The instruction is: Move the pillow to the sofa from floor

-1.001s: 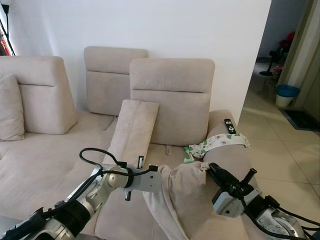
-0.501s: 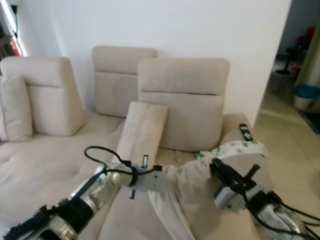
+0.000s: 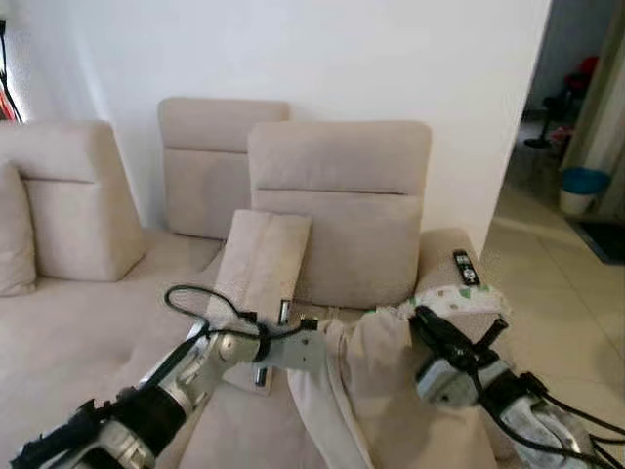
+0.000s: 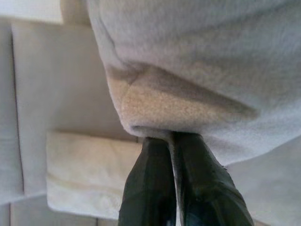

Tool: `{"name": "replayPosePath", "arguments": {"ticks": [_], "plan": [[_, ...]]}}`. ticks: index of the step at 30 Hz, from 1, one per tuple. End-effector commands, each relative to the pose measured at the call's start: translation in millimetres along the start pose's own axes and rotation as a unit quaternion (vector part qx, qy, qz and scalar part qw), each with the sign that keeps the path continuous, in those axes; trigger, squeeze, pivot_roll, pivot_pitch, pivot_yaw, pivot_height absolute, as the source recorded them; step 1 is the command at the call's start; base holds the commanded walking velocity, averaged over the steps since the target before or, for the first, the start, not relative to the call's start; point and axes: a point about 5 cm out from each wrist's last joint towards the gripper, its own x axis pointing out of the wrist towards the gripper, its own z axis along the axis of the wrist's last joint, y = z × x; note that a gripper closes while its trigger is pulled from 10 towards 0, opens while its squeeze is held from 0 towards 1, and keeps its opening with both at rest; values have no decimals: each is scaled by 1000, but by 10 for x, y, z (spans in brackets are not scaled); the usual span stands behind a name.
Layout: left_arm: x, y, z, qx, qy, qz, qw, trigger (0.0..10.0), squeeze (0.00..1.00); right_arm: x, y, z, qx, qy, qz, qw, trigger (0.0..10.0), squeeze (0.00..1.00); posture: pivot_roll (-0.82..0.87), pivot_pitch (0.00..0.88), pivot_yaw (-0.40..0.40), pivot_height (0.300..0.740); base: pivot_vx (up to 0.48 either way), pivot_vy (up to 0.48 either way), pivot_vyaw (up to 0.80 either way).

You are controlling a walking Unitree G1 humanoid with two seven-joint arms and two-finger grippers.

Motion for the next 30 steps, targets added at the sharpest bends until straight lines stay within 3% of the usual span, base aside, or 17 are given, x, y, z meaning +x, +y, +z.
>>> {"name": "replayPosePath", "arguments": {"ticks": [1,8,10,15,21,22,30], "plan": [[-8,243,156,21,-22,55,998,10000,0,20,-102,-20,6,7,-30,1000,10000,0,61,0,63,740,277,0,0],[-36,393,120,18,-4,94,995,10000,0,82,-239,-128,17,31,-56,998,10000,0,55,0,66,740,108,0,0],[-44,468,122,12,0,112,994,10000,0,166,-347,-192,14,40,-71,997,10000,0,43,0,70,740,0,0,0],[-39,523,126,7,7,127,992,10000,0,238,-415,-258,10,51,-73,996,10000,0,41,0,68,740,0,0,0],[-11,712,183,-19,13,177,984,10000,0,380,-516,-412,15,82,-66,994,10000,0,42,0,66,740,0,0,0],[-10,823,210,-30,19,207,978,10000,0,450,-529,-478,29,103,-58,993,10000,0,42,0,63,740,0,0,0],[-94,1191,379,-46,8,301,952,10000,0,656,-731,-464,88,108,-110,984,10000,0,41,0,70,740,0,0,0]]}}
